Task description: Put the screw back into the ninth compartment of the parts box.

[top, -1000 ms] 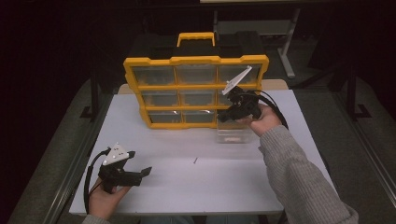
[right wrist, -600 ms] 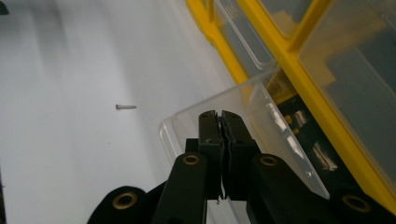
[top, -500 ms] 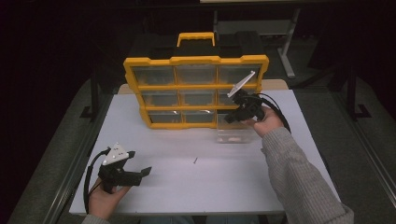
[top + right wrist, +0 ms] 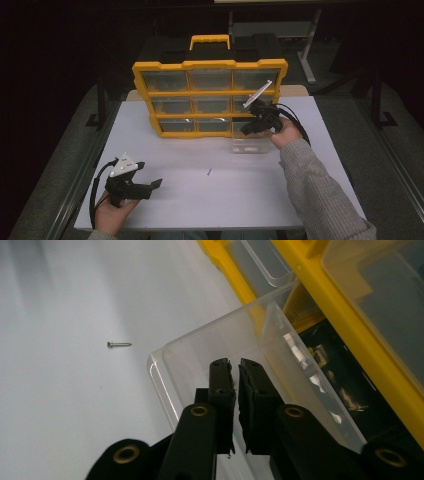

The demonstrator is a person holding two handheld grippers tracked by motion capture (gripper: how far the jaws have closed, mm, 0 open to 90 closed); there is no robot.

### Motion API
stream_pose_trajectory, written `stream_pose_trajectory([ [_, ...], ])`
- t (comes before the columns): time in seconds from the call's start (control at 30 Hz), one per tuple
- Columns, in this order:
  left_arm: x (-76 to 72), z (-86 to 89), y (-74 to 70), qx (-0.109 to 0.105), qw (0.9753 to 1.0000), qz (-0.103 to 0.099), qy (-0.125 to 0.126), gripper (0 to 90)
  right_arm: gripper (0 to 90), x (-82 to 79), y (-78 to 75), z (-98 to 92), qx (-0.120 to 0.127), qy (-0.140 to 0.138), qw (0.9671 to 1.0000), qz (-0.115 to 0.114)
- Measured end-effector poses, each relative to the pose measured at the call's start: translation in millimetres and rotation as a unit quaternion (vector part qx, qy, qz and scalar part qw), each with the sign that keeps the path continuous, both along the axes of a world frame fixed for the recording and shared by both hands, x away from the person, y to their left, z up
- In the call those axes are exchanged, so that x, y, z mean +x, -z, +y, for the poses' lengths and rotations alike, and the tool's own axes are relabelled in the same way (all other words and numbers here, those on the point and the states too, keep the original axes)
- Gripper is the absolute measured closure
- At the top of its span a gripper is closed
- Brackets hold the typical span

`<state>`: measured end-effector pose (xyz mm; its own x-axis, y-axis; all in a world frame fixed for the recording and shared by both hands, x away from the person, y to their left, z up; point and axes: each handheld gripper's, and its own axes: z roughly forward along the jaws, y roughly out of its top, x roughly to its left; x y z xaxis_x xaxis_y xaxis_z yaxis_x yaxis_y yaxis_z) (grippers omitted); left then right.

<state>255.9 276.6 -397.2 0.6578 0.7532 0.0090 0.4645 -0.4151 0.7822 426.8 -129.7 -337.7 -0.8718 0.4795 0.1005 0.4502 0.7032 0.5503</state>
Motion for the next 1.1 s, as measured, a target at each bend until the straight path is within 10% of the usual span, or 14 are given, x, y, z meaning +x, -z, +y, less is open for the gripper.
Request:
stream_pose_trajectory([
  [0.47,0.2,-0.9,0.0,0.004,1.0,0.0,0.003,14.6,79.9,-23.1,-26.1,3.6,0.03,-0.024,0.9989,-0.027],
  [1.1,0.2,-0.7,0.4,0.002,1.0,-0.001,0.002,14.7,73.9,-46.4,-15.7,34.1,0.039,-0.074,0.9962,-0.022],
])
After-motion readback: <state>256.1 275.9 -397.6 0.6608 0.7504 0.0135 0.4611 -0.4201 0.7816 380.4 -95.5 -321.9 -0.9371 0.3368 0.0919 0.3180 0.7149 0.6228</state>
